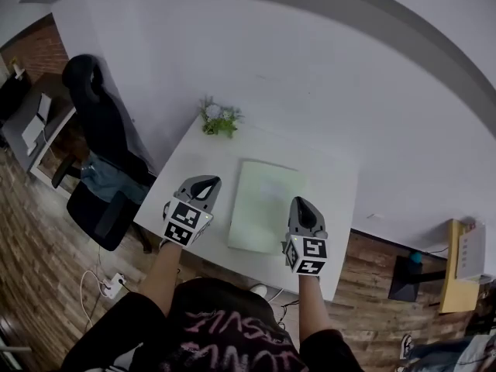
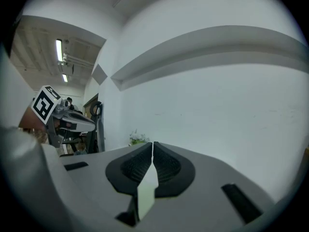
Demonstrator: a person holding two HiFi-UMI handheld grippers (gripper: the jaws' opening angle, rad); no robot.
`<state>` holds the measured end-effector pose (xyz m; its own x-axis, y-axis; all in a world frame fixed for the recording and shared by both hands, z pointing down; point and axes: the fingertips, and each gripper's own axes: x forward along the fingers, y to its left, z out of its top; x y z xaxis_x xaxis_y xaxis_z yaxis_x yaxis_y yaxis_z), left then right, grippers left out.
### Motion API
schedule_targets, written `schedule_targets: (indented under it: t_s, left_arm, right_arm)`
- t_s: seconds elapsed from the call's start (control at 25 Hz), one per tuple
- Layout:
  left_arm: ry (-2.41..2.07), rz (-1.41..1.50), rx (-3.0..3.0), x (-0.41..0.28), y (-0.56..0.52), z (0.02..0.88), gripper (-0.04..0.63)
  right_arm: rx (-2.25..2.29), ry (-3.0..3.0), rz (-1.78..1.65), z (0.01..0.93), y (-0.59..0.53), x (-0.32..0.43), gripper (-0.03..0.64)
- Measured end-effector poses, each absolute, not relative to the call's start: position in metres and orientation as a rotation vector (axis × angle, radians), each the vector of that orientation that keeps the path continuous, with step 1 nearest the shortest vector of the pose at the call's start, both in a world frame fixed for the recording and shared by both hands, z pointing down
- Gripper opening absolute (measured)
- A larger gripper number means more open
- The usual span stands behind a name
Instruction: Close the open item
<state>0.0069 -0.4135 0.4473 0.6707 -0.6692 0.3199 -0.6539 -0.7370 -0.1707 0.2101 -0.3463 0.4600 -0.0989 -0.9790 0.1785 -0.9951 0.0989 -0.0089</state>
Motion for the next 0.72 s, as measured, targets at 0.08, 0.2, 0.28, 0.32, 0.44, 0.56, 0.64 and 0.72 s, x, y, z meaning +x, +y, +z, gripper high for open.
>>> schedule_targets:
  t_s: [0.08,0.2,0.28,0.32,0.44,0.56,0.64,0.72]
  left_arm:
    - [1.179,-0.525,-2.816,-0.012,-0.414,0.438,0.015]
    - [1.268,-0.452,-2.799,-0.039,-0.415,0.425,0.015]
    - [1.31,-0.409,-2.785,-0.054,-0.414,0.417,0.015]
    - [1.325,-0.391,-2.777,-0.059,-0.415,0.413,0.015]
    - [1.361,-0.345,-2.762,-0.071,-0.415,0.404,0.015]
    - [1.389,-0.31,-2.742,-0.079,-0.415,0.399,0.014]
    - [1.4,-0.289,-2.737,-0.082,-0.415,0.397,0.014]
    - [1.403,-0.281,-2.721,-0.083,-0.417,0.394,0.014]
  right_arm:
    - [2.001,-2.257,0.173,0.453,-0.353,0.196,0.026]
    - [1.975,-2.292,0.147,0.443,-0.359,0.176,0.025]
    - [1.955,-2.312,0.131,0.438,-0.362,0.165,0.025]
    - [1.946,-2.32,0.124,0.437,-0.364,0.16,0.025]
    - [1.925,-2.328,0.112,0.435,-0.366,0.151,0.025]
    - [1.91,-2.337,0.105,0.434,-0.367,0.147,0.025]
    - [1.905,-2.338,0.101,0.435,-0.368,0.146,0.025]
    - [1.907,-2.335,0.101,0.436,-0.37,0.146,0.025]
